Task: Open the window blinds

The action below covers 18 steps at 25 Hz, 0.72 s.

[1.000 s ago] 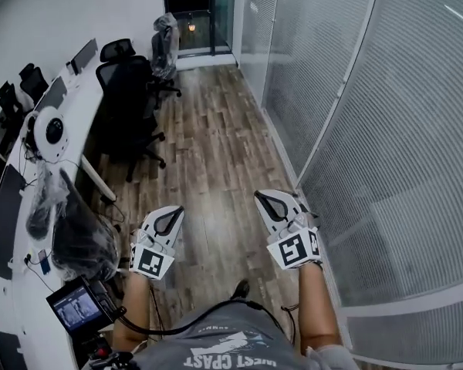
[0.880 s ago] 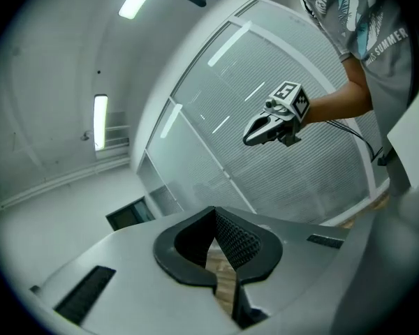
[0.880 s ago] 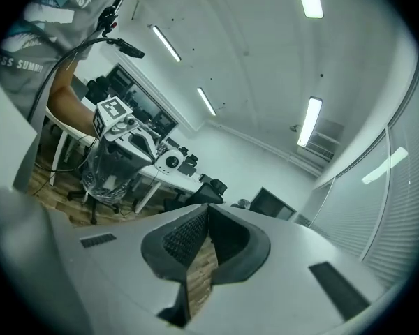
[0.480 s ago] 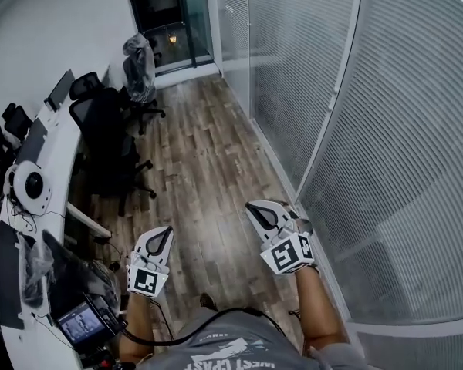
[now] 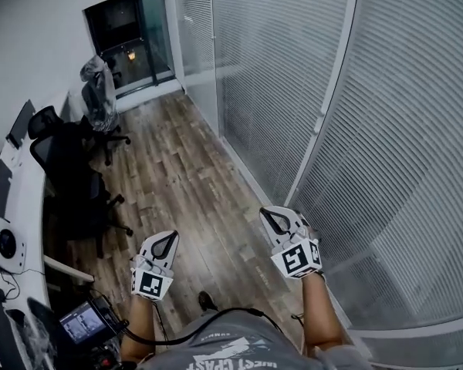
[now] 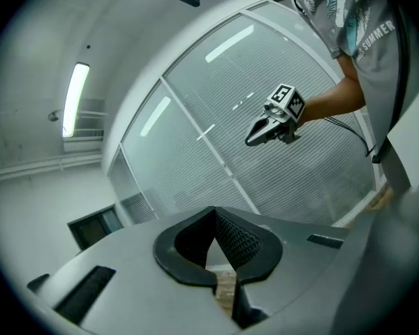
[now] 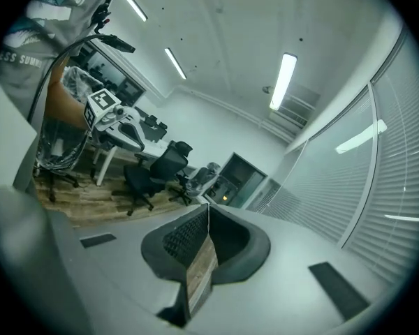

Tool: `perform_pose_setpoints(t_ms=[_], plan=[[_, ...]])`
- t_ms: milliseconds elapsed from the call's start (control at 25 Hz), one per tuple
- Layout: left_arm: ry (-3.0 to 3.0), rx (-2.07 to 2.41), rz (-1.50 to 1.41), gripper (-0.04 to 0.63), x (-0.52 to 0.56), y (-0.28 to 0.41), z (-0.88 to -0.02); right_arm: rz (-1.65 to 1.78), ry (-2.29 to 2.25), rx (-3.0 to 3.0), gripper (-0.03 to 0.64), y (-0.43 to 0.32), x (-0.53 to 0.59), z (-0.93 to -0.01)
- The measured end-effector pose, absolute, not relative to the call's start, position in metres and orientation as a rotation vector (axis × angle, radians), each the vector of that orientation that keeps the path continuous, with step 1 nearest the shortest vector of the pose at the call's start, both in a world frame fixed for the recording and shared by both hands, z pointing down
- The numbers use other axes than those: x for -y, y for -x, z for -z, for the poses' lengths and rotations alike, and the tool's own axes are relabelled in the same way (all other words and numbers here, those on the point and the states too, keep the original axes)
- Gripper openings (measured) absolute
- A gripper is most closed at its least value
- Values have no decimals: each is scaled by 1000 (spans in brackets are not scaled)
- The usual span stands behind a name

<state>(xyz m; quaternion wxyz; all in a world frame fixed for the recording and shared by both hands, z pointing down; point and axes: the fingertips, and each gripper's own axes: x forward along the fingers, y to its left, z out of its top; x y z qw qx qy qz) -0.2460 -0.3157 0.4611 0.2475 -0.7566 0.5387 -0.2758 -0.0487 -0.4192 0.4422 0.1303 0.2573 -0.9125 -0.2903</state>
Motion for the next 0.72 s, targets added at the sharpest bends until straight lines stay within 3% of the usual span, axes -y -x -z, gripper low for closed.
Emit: perform_pose_setpoints(t_ms=[320,720], plan=[[2126,-1376,673,3,435,354,-452,777,-973,2467,5,108,536,-447],[2236,-1257,669,3,587,376,-471,687,-1253,2265,5,73,695,-452]])
